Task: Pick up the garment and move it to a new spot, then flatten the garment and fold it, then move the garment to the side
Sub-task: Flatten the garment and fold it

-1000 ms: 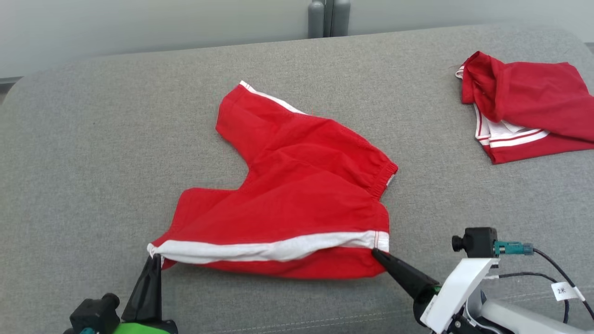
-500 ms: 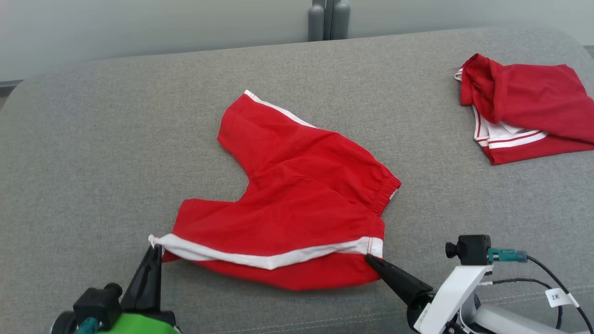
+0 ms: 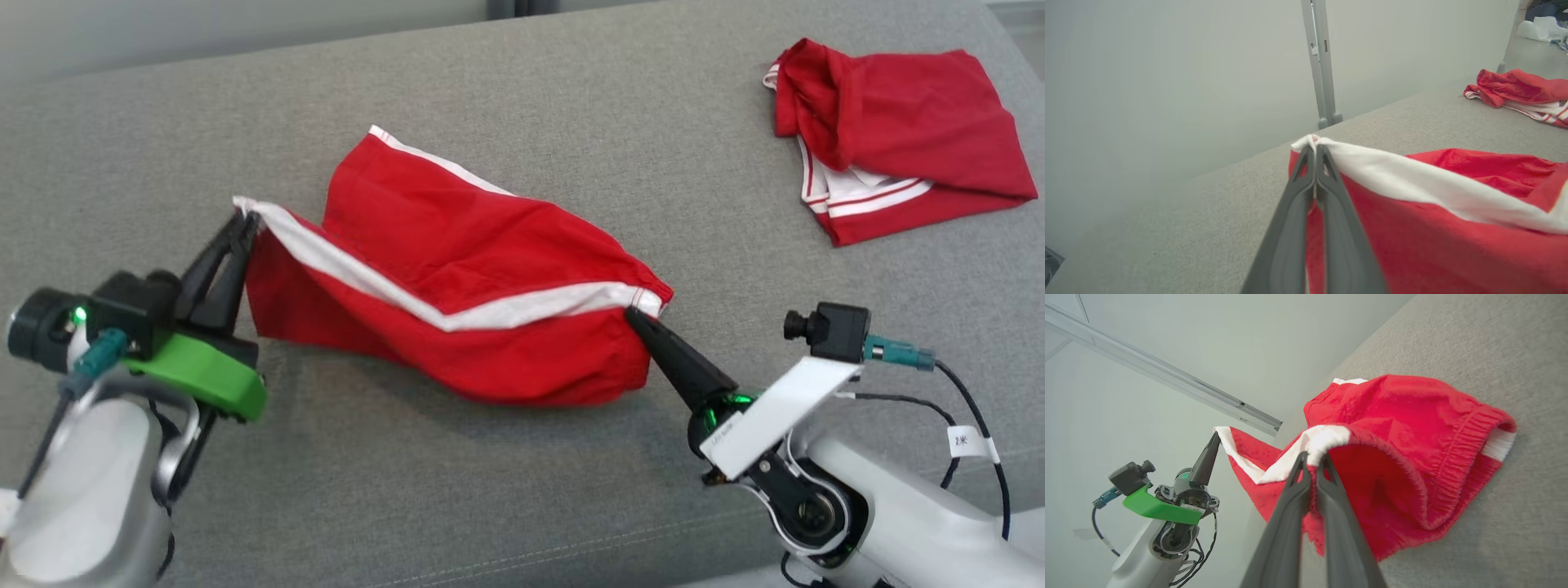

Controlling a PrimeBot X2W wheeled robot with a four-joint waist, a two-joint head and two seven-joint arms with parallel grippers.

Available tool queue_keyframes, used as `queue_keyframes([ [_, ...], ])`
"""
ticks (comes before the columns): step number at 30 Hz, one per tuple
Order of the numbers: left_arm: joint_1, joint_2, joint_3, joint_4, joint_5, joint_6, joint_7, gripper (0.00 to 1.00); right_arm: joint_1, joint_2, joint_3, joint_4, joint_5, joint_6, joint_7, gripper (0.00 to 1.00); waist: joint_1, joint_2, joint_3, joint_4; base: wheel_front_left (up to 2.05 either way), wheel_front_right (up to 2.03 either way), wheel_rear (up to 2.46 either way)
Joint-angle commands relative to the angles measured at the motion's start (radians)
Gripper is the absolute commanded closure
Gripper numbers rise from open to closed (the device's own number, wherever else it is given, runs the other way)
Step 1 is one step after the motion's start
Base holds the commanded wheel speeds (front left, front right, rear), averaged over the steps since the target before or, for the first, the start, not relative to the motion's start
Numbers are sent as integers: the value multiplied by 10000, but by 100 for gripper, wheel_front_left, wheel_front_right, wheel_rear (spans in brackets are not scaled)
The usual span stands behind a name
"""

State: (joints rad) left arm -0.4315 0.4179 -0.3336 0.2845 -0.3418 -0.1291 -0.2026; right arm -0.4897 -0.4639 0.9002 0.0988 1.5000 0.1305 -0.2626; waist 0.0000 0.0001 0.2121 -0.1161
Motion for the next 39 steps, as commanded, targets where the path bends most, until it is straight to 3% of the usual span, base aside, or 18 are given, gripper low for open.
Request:
queue_keyframes([
  [1,-612,184,-201,206,-298,-10,143,100,-221,208,-180,152,-138,3,-38,100,0,-1,698,-648,0,0,0],
  [15,-4121,1405,-2539,2770,-1589,-9,724,100,-1390,1664,-853,1448,-453,3,-39,100,0,-1,2047,-1829,0,0,0],
  [23,-5412,1556,-3962,4200,-2064,-9,452,100,-1807,2249,-940,2067,-752,3,-39,100,0,-1,2423,-2160,0,0,0],
  [35,-6646,1492,-5633,5754,-2757,-10,-27,100,-2107,2483,-564,2328,-750,1,-40,100,0,-1,2720,-2400,0,0,0],
  [36,-6688,1488,-5756,5850,-2783,-10,-78,90,-2119,2448,-532,2366,-775,1,-40,55,0,-1,2700,-2395,0,0,0],
  [37,-6709,1470,-5860,5931,-2827,-10,-154,13,-2114,2417,-448,2407,-802,3,-40,0,0,-1,2660,-2382,0,0,0],
  [38,-6718,1435,-5966,6009,-2893,-10,-216,0,-2121,2380,-391,2434,-836,3,-40,0,0,-1,2620,-2362,0,0,0],
  [39,-6698,1406,-6072,6080,-2956,-10,-274,0,-2127,2338,-366,2447,-878,3,-40,0,0,-1,2570,-2339,0,0,0],
])
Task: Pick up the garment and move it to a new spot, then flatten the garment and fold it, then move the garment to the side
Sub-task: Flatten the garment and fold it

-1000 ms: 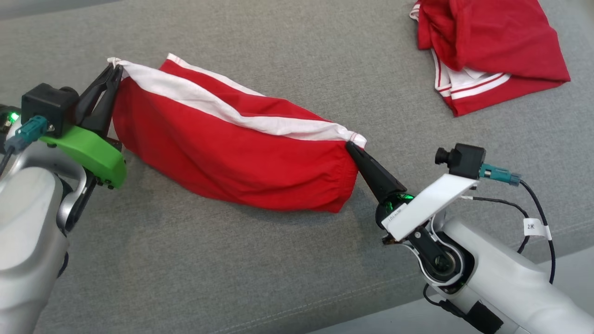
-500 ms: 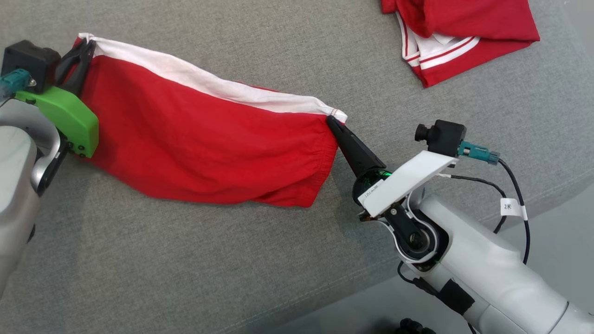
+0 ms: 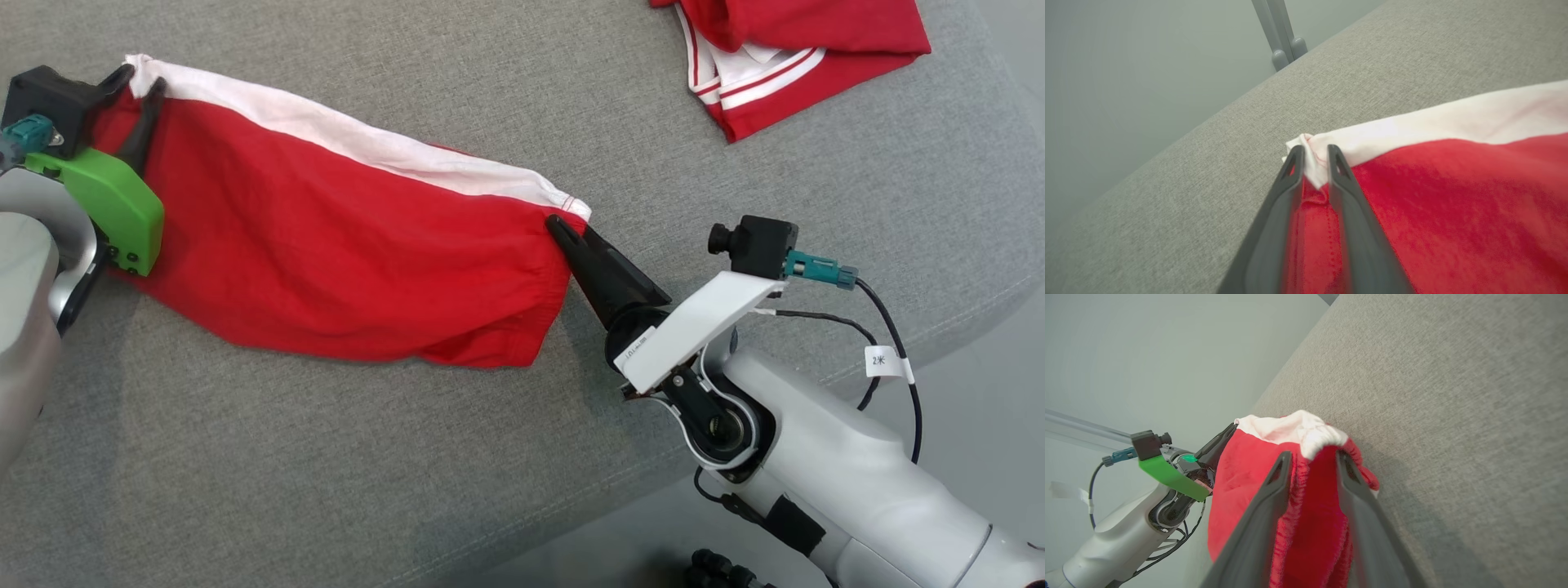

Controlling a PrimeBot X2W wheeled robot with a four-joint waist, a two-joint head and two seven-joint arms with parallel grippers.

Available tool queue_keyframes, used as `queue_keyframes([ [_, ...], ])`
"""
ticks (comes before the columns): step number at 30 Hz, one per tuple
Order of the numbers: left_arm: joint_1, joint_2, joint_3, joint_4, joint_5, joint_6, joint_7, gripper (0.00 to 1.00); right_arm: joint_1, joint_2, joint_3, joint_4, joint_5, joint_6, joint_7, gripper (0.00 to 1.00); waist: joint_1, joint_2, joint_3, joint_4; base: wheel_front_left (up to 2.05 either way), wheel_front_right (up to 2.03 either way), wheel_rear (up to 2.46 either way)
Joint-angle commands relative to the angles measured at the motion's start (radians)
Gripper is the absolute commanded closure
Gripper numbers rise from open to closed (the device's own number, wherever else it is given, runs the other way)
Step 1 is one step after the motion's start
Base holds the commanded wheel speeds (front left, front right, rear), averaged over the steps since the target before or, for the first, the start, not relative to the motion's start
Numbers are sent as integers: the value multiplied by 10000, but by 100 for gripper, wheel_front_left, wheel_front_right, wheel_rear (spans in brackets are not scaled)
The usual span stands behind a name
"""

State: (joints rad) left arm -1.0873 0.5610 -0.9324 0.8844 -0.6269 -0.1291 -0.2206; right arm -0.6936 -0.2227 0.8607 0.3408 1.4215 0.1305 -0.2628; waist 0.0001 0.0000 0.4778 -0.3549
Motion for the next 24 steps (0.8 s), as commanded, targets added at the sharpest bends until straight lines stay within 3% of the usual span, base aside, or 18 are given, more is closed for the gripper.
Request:
queue_keyframes([
  [1,-122,-30,-176,147,-139,-10,-153,0,-79,-132,93,50,-131,3,-38,0,-1,0,-144,76,0,0,0],
  [10,332,-19,-163,277,-479,-10,-446,0,437,-818,-178,-74,-1052,3,-38,0,-1,0,-806,353,0,0,0],
  [17,1520,450,1297,-1242,-42,405,-444,0,1524,-886,-1987,-930,-3615,1,-40,0,-1,0,-1390,542,0,0,0],
  [24,3180,492,2981,-2808,644,976,-445,0,2732,-292,-3515,-2036,-6172,1,-38,0,-1,0,-1760,776,0,0,0],
])
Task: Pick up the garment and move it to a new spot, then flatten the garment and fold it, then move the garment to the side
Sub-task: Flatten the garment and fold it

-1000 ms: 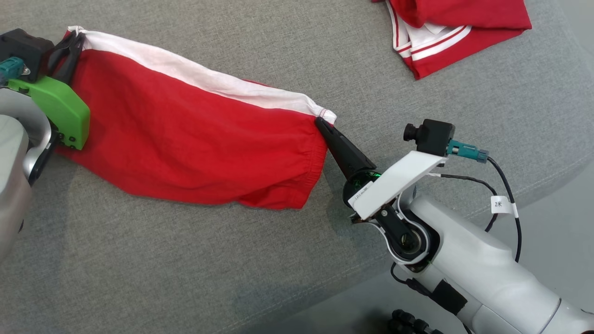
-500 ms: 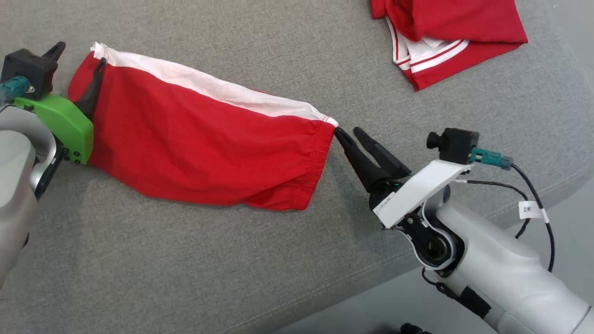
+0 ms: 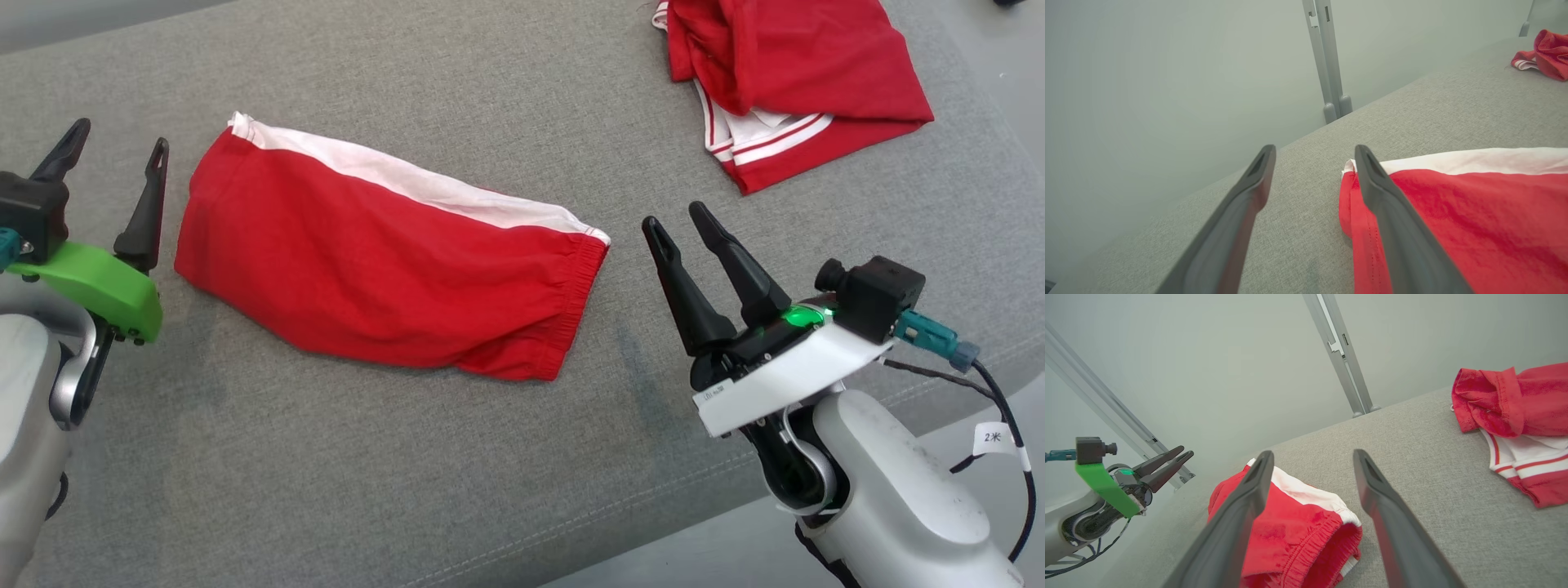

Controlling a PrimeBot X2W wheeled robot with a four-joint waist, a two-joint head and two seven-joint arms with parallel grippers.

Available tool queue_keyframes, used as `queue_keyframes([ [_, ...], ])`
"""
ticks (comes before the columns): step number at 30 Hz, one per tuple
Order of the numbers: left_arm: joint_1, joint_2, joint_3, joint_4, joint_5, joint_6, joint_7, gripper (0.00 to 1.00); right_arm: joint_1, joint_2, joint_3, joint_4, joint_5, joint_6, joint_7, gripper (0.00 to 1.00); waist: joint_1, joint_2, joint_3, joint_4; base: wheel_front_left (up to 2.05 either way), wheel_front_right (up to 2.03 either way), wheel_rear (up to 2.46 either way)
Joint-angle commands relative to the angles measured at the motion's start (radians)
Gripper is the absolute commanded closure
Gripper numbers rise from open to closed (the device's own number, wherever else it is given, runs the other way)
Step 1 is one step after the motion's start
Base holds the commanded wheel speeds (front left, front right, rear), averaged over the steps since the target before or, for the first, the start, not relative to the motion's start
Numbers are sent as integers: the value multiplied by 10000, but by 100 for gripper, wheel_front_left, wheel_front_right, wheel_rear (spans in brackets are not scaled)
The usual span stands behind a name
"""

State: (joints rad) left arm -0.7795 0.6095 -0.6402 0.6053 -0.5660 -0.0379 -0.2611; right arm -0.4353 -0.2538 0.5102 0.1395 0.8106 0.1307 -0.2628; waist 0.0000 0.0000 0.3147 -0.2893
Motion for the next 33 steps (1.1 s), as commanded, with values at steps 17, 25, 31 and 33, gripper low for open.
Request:
queue_keyframes([
  [17,1423,-1760,1890,455,1346,-539,-42,0,1949,304,-1064,-1010,-3048,0,-38,0,0,0,-140,454,0,0,0],
  [25,1027,-2122,2092,1680,1602,-800,-43,0,1882,279,-954,-1070,-3018,0,-38,0,0,0,144,174,0,0,0],
  [31,774,-2100,2052,2438,1710,-881,-43,0,1813,338,-890,-1031,-3025,0,-38,0,0,0,341,-17,0,0,0],
  [33,679,-2159,2080,2691,1607,-905,-43,0,1791,330,-875,-1021,-3015,0,-38,0,0,0,394,-63,0,0,0],
])
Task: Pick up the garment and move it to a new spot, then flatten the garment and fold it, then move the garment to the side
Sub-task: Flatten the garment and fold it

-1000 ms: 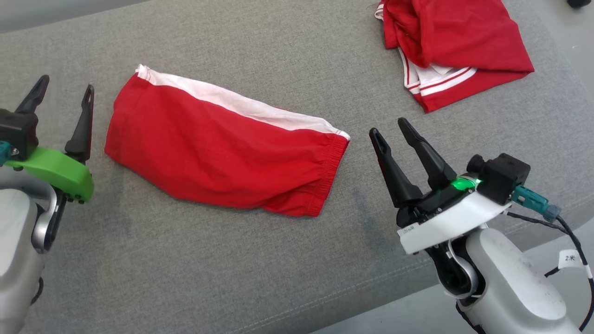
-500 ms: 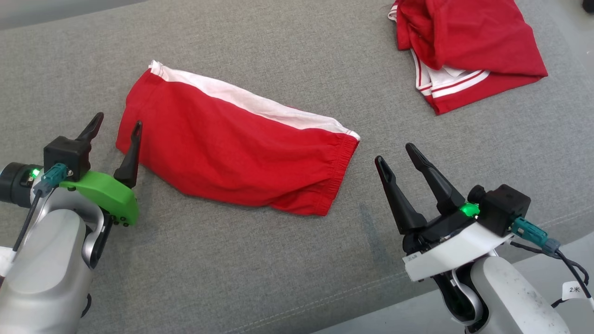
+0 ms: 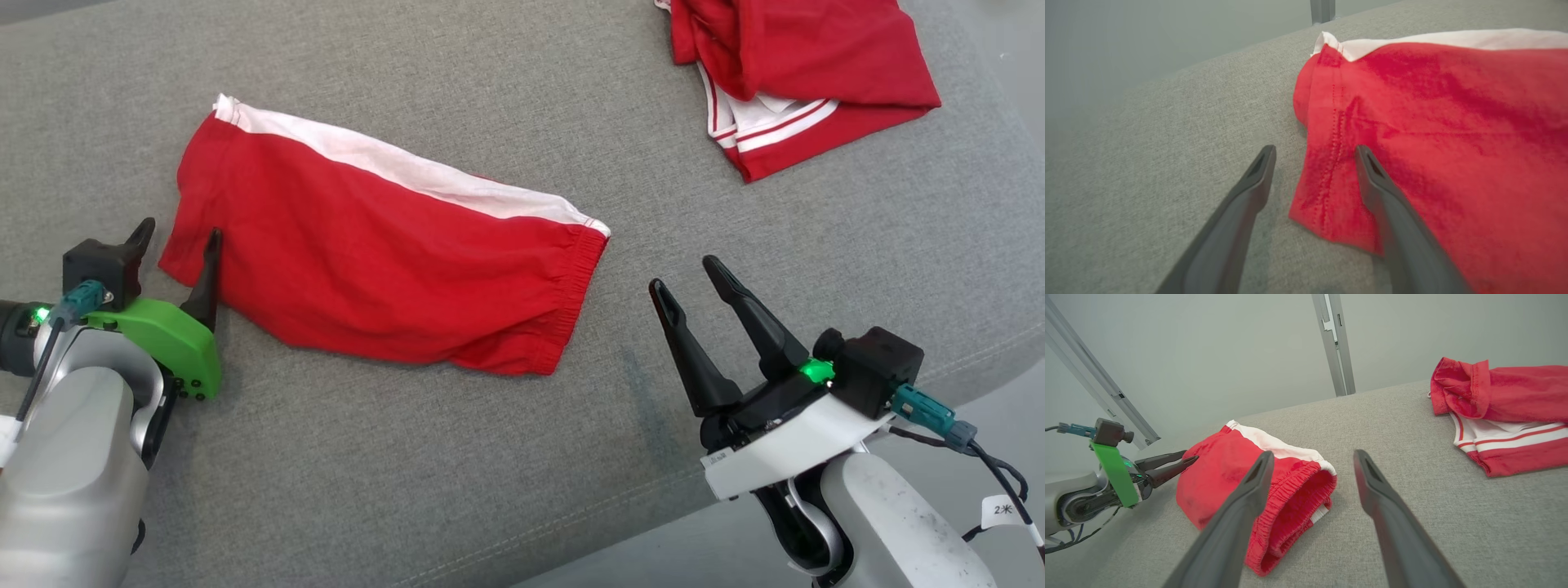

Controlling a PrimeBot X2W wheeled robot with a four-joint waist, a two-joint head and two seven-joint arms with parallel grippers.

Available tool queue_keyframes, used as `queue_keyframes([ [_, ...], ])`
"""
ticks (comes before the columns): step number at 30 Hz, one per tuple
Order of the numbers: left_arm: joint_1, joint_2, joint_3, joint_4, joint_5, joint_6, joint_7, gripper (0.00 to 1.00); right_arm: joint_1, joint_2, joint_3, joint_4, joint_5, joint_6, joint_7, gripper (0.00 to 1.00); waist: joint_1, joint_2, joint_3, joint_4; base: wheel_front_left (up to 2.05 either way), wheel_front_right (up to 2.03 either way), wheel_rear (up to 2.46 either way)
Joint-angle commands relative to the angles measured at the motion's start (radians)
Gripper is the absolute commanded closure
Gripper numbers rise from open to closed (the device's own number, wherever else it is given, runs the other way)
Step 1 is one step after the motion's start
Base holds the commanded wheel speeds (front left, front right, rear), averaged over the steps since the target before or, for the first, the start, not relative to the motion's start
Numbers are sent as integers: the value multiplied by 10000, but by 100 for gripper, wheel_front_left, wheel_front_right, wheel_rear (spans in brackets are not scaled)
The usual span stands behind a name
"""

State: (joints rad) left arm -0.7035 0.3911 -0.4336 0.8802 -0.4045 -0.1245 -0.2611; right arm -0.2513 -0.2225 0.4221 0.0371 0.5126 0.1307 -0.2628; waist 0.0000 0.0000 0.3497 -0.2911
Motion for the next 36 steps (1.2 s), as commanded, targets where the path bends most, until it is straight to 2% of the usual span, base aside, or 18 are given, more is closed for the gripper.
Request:
queue_keyframes([
  [1,-99,-9,-8,97,-38,-49,-43,0,-58,10,11,5,-26,0,-38,0,0,0,60,-60,0,0,0],
  [10,-364,-261,-756,1093,-631,-63,-2,0,-138,-63,129,55,-90,0,-38,0,0,0,114,-166,0,0,0],
  [11,-392,-272,-888,1111,-691,-64,0,24,-141,-70,134,52,-77,0,-38,0,0,0,106,-162,0,0,0],
  [13,-476,-258,-1069,1092,-819,-65,-2,100,-132,-70,117,44,-99,0,-38,0,0,0,70,-130,0,0,0],
  [21,-232,-185,-1492,911,-1198,-56,-12,100,-66,-77,234,142,-57,0,-38,0,0,0,-405,181,0,0,0],
  [31,876,-783,-947,113,-851,-57,-19,100,262,-116,306,358,64,0,-38,0,0,0,-1358,897,0,0,0],
  [36,1186,-822,-659,-139,-505,-57,-20,100,213,-78,428,455,130,0,-38,0,0,0,-1539,987,0,0,0],
])
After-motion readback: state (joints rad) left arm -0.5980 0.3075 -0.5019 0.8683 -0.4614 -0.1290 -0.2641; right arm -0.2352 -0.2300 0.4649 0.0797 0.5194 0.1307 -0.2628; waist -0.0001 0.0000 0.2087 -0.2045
